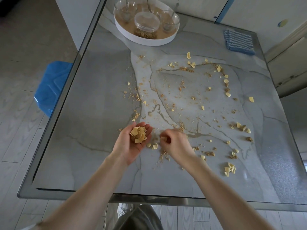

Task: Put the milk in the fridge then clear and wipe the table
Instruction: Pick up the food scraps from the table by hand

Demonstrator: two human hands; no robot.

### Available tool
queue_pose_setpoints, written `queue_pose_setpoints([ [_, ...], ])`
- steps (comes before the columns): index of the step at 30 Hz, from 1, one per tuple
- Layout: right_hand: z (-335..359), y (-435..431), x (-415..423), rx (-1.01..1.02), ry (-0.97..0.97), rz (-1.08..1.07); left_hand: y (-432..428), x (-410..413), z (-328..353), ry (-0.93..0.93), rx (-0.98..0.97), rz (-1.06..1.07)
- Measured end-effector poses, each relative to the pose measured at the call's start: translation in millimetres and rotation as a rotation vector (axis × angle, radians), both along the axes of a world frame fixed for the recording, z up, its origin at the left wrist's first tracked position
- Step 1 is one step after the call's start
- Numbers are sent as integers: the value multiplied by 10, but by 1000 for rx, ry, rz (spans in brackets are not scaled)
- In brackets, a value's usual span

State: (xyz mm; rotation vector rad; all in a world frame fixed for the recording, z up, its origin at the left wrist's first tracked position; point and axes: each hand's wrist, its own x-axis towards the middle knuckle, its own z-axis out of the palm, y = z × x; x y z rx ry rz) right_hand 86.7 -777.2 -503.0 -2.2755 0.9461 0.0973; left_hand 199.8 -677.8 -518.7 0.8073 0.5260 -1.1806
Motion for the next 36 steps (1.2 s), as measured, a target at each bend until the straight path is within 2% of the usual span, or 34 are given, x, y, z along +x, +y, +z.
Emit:
queue_pose_setpoints([
  [3, 203, 34, 91, 77, -172, -76, -24, -26, 3, 38, -19, 2],
  [6, 357, 103, 170, 160, -178, 56, -62, -80, 20, 60, -29, 32],
  [8, 392, 93, 170, 208, -212, 64, -77, -89, 34, 77, -62, 38],
  [11, 383, -9, 95, 136, -268, -62, -60, -16, 41, 109, -93, 69],
  [13, 298, -49, 31, 91, -210, -71, -21, 51, 38, 90, -101, 75],
  [18, 13, 146, 2, -2, 62, 197, 45, 149, 19, 74, -105, 101],
  [21, -25, 233, 71, -105, 142, 304, 66, 177, 27, 49, -93, 109],
  [26, -65, 243, 127, -168, 211, 350, 112, 187, 8, 31, -74, 107],
  [29, -53, 208, 143, -122, 186, 282, 123, 182, -1, 12, -54, 84],
  [31, -11, 144, 149, -32, 121, 156, 126, 174, -13, 10, -47, 65],
  [34, 142, 88, 191, 89, -54, -61, 118, 145, -20, 17, -47, 33],
  [36, 294, 109, 247, 130, -186, -112, 83, 93, -12, 31, -51, 27],
])
